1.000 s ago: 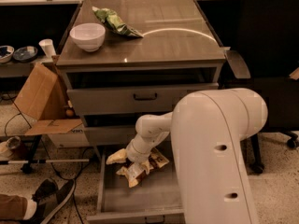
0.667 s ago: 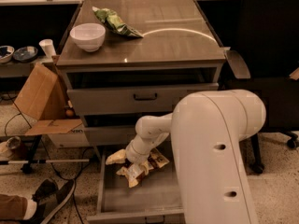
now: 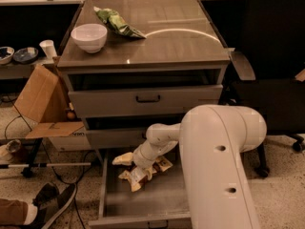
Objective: Pick brown chip bag from bottom drawer and place on counter
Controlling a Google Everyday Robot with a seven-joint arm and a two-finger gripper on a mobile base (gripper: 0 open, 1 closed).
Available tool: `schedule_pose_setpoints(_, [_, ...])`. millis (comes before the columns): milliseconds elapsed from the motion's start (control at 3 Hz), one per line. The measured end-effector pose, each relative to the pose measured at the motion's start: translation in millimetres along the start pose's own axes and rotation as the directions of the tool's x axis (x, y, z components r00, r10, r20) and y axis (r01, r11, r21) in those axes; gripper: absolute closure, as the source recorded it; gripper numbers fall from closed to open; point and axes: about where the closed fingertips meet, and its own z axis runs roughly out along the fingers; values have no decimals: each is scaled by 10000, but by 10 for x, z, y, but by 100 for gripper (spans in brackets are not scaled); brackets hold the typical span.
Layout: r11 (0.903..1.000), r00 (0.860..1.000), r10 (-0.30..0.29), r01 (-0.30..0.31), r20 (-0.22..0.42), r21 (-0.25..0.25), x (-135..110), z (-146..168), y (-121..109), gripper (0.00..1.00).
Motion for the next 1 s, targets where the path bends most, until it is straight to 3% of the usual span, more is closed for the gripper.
schedule_pose_setpoints(333, [9892, 9929, 1185, -1191, -131, -855, -428, 447, -246, 0])
schedule_pose_setpoints(667, [9667, 9764, 2141, -2157, -268, -1376, -711, 806, -485, 0])
schedule_pose_setpoints(1000, [9310, 9522, 3020, -3052, -469, -2002, -886, 1092, -738, 0])
